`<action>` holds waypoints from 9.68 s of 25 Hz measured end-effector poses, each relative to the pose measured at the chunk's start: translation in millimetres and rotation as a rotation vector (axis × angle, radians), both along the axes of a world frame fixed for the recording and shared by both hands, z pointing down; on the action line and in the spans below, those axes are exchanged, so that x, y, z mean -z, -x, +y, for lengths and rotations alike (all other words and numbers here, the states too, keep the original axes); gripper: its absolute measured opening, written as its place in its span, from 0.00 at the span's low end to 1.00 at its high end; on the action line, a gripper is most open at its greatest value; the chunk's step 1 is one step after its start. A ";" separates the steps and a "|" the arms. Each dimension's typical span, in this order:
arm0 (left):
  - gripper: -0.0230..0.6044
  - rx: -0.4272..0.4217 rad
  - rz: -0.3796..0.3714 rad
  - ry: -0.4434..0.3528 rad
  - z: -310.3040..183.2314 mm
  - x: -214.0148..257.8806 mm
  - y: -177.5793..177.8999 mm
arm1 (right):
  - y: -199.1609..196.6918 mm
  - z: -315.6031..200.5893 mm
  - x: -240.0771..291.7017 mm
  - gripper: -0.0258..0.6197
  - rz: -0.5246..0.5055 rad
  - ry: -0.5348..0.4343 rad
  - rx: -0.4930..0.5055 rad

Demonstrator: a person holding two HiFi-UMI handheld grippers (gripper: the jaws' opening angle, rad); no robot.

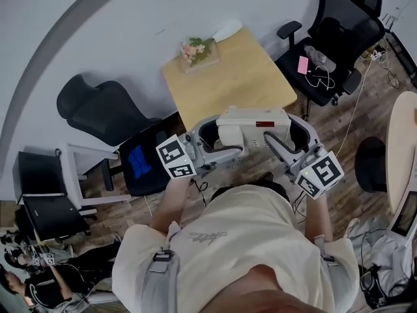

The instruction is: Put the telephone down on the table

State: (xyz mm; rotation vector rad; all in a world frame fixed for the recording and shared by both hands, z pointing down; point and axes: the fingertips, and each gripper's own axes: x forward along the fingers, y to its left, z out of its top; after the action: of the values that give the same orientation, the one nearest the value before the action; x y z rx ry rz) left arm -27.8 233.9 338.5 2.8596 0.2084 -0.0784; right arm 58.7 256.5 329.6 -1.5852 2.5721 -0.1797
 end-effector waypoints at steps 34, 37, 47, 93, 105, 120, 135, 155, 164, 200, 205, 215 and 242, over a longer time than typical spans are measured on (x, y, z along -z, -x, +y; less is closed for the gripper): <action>0.65 0.042 0.103 0.058 -170.8 -5.3 -43.4 | -44.6 -175.0 -0.1 0.44 0.069 0.081 0.047; 0.65 0.041 0.113 0.061 -189.5 -5.7 -36.0 | -36.8 -193.9 1.2 0.44 0.085 0.085 0.048; 0.65 0.111 0.112 0.066 -225.3 -11.6 -3.4 | -6.7 -235.4 -6.9 0.44 0.066 0.097 0.124; 0.65 0.486 0.082 0.024 -328.7 15.7 -19.1 | -22.1 -371.5 17.1 0.44 0.014 0.038 0.496; 0.65 0.467 0.110 0.029 -334.6 19.2 4.9 | 1.1 -375.7 21.2 0.44 0.033 0.053 0.477; 0.65 0.500 0.081 0.163 -313.7 -35.2 36.6 | 34.7 -358.8 -34.3 0.44 0.027 0.194 0.503; 0.65 0.449 -0.003 0.372 -320.4 -125.0 29.0 | 26.9 -363.6 -126.6 0.44 0.002 0.415 0.459; 0.65 0.391 -0.021 0.558 -362.4 -207.7 -15.2 | -19.5 -399.0 -212.9 0.44 -0.035 0.574 0.394; 0.65 0.399 -0.037 0.616 -382.4 -235.7 -16.6 | -20.3 -421.0 -240.0 0.44 -0.031 0.617 0.410; 0.65 0.422 -0.071 0.733 -450.8 -309.5 -14.2 | -16.5 -488.9 -317.2 0.44 -0.047 0.751 0.442; 0.65 0.429 -0.078 0.763 -448.7 -321.4 -10.9 | -12.8 -487.4 -330.2 0.44 -0.053 0.781 0.453; 0.65 0.425 -0.128 0.817 -447.5 -342.1 -3.2 | -6.8 -480.4 -356.8 0.44 -0.122 0.861 0.437; 0.65 0.534 -0.139 0.969 -467.1 -371.2 1.8 | -6.4 -497.6 -395.0 0.44 -0.188 0.956 0.447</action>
State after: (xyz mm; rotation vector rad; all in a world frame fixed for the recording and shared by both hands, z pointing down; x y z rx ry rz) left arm -29.6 -233.2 709.7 1.8688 -0.4945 -0.0603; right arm 65.0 -241.1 724.6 -0.9900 2.7657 -1.6978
